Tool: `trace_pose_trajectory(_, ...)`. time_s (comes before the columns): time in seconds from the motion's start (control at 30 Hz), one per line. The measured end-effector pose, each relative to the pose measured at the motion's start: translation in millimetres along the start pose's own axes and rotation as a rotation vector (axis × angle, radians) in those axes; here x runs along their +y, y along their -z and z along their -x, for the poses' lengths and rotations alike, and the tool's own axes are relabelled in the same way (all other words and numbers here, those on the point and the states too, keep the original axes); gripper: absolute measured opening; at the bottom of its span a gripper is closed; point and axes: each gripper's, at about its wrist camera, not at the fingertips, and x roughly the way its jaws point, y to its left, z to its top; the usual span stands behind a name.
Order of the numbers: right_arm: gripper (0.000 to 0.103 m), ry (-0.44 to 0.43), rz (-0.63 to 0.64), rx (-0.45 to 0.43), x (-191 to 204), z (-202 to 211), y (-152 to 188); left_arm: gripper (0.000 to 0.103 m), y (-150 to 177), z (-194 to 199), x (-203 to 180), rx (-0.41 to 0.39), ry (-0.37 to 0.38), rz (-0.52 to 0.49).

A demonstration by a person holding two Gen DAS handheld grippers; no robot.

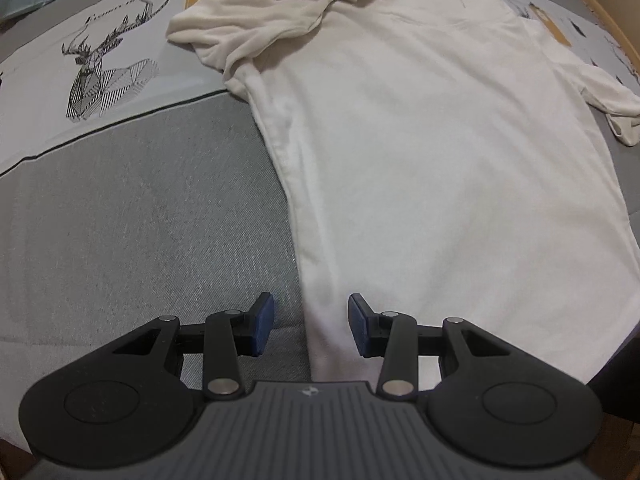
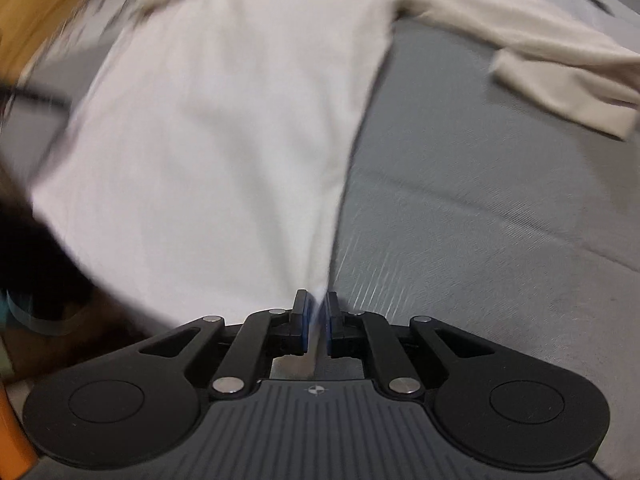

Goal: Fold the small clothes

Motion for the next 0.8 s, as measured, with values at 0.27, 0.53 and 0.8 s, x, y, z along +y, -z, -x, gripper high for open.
trace_pose_trajectory(0.27,0.041,0.061,0.05,0.019,24,-27,-26,0.045,7,-19,-5,0.071,-0.037,-0.078)
trace_pose_trajectory(0.53,0.006,0.046,0.192,-0.013,39,-21,-15,0.018,17,-31,-14,0.102,-0.033,-0.194)
trace_pose_trajectory(0.8,0.005,-0.04,0.192,0.068,26,-13,6,0.003,33,-30,-25,0.14,0.006,-0.341)
